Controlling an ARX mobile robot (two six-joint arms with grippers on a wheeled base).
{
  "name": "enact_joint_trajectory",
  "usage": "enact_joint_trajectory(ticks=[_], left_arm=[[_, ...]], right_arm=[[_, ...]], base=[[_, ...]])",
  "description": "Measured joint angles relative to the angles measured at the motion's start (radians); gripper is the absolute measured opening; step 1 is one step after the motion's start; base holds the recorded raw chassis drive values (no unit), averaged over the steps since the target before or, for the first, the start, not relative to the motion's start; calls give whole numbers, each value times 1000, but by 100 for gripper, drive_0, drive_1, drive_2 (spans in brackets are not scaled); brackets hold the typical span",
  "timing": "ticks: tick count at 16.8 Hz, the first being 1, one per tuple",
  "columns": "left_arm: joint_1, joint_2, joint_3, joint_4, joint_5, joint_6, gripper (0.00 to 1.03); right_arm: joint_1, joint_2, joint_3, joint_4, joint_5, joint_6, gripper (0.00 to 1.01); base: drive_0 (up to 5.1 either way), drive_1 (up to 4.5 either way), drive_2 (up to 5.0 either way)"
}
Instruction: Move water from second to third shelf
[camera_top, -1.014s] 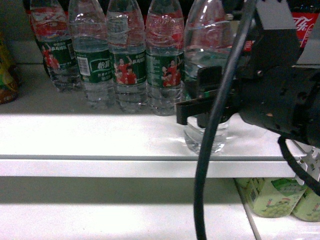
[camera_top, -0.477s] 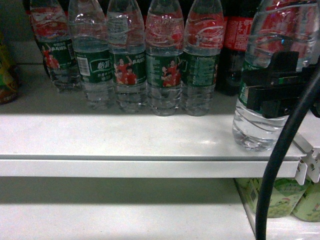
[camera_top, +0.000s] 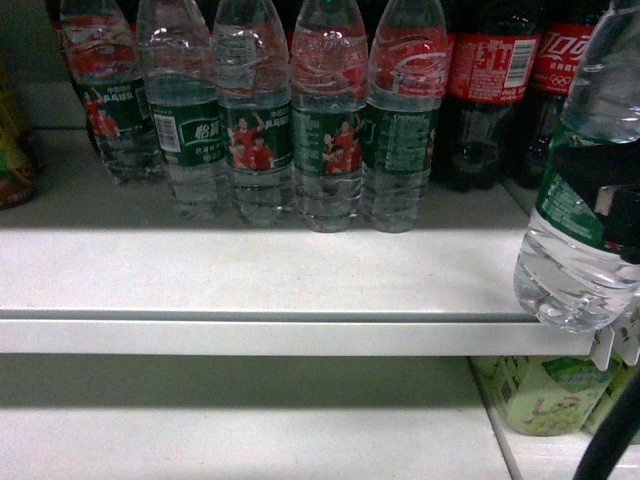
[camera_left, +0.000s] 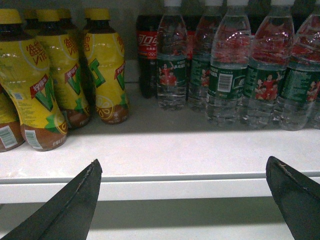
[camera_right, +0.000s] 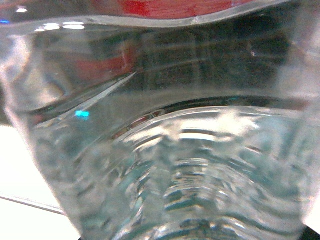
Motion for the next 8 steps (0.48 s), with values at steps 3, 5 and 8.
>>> enact_joint_trajectory(ticks=[3, 5, 8], left_arm=[[0, 0, 0, 0, 0, 0, 98], [0, 0, 0, 0, 0, 0, 98], [0, 0, 0, 0, 0, 0, 98]], right_arm=[[-32, -63, -46, 29, -23, 14, 42], [-49, -90, -90, 23, -35, 15, 42], [-84, -138, -142, -8, -54, 14, 42]], base=[[0, 0, 0], [0, 0, 0], [0, 0, 0]])
